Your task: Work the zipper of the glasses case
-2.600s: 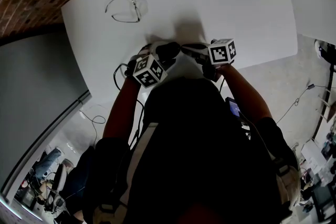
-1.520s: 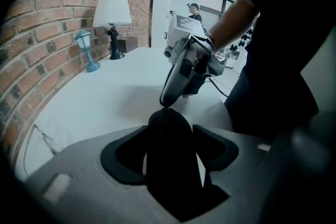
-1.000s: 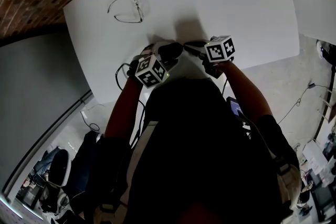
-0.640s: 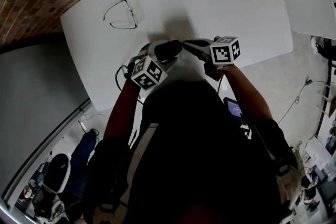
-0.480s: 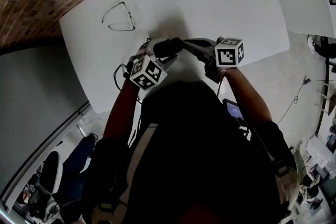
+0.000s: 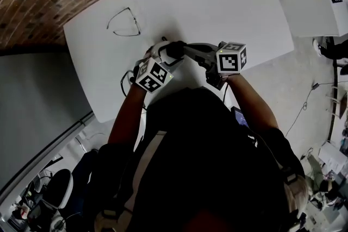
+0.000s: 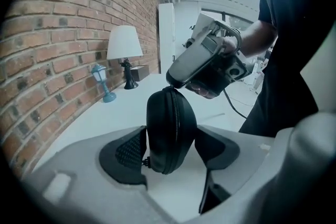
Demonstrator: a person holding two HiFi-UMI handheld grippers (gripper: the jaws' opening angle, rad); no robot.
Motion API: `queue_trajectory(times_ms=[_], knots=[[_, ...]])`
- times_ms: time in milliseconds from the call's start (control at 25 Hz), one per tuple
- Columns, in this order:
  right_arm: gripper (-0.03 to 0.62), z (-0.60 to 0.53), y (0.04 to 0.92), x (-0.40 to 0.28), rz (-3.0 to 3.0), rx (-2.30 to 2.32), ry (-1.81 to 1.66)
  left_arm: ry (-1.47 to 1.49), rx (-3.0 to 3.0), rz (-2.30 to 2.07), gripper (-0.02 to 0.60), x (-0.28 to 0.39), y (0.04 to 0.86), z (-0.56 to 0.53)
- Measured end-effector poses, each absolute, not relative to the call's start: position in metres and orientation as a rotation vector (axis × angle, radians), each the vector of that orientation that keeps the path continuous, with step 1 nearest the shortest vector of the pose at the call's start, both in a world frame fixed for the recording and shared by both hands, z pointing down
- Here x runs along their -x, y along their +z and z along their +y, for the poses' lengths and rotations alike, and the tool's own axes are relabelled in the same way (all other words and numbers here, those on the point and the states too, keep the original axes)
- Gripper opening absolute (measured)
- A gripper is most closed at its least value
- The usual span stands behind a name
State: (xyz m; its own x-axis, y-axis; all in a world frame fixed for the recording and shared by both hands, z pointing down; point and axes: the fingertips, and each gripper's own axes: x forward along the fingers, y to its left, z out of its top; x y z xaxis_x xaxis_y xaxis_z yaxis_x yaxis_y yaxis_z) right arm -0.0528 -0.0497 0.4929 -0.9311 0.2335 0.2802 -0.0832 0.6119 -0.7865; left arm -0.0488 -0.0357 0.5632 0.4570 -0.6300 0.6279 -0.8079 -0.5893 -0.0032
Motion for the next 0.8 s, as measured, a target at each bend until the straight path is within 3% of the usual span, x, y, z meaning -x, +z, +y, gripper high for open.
queue_trajectory(times_ms=[800], knots=[[0.006, -0.028, 0.489, 0.074, -2.457, 0.154, 1.289, 0.980, -2.417, -1.325, 0.313, 0.058, 0.549, -0.032]])
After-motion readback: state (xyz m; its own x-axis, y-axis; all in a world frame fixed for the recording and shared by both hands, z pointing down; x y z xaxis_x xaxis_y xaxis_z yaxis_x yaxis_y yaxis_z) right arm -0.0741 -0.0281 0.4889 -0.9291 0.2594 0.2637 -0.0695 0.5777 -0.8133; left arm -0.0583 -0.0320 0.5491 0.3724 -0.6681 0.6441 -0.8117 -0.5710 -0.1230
